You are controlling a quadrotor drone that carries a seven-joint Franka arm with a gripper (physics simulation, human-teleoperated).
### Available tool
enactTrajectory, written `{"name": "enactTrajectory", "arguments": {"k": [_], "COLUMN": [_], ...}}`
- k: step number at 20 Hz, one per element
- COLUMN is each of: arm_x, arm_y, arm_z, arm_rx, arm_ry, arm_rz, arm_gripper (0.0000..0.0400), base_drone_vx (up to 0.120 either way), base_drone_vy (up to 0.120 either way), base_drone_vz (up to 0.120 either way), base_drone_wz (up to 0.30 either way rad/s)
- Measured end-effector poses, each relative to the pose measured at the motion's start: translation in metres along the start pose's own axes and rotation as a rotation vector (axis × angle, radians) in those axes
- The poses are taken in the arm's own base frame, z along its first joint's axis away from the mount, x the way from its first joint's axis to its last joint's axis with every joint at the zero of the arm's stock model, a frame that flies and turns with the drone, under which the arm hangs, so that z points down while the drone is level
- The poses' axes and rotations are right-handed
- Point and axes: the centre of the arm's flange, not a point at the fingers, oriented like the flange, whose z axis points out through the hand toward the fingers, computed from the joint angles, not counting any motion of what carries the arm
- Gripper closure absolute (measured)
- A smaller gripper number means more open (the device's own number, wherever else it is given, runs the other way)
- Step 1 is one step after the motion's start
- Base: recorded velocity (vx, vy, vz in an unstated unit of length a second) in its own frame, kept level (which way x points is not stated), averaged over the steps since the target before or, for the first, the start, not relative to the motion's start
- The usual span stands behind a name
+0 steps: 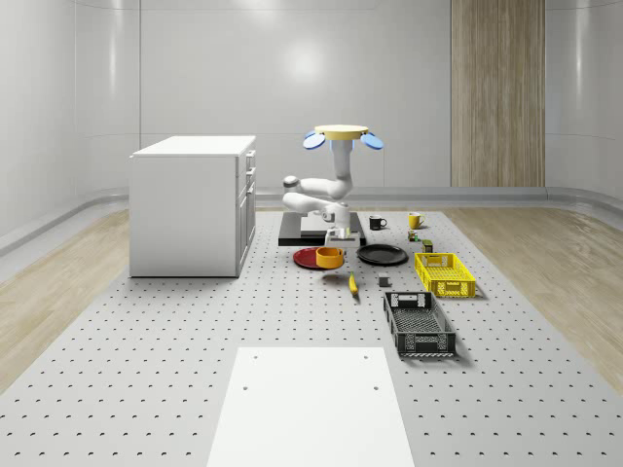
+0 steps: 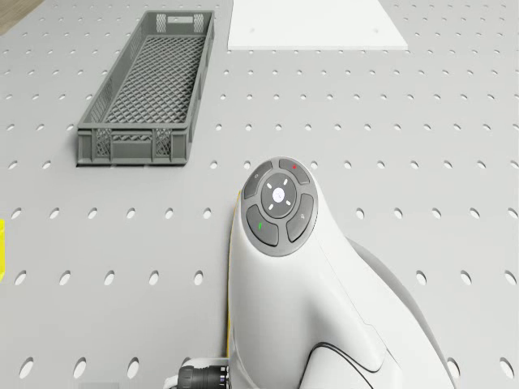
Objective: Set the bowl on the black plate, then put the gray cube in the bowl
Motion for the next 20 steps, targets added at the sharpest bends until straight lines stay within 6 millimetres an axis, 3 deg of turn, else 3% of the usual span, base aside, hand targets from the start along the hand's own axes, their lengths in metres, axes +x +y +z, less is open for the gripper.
{"name": "enactTrajectory", "arguments": {"k": [20], "arm_x": [0.0000], "arm_y": [0.0000], "arm_z": [0.0000], "arm_rx": [0.000], "arm_ry": [0.000], "arm_rz": [0.000], "arm_gripper": [0.0300], "base_drone_vx": [-0.120], "base_drone_vy": [0.120], "base_drone_vz": [0.000], "base_drone_wz": [0.000]}}
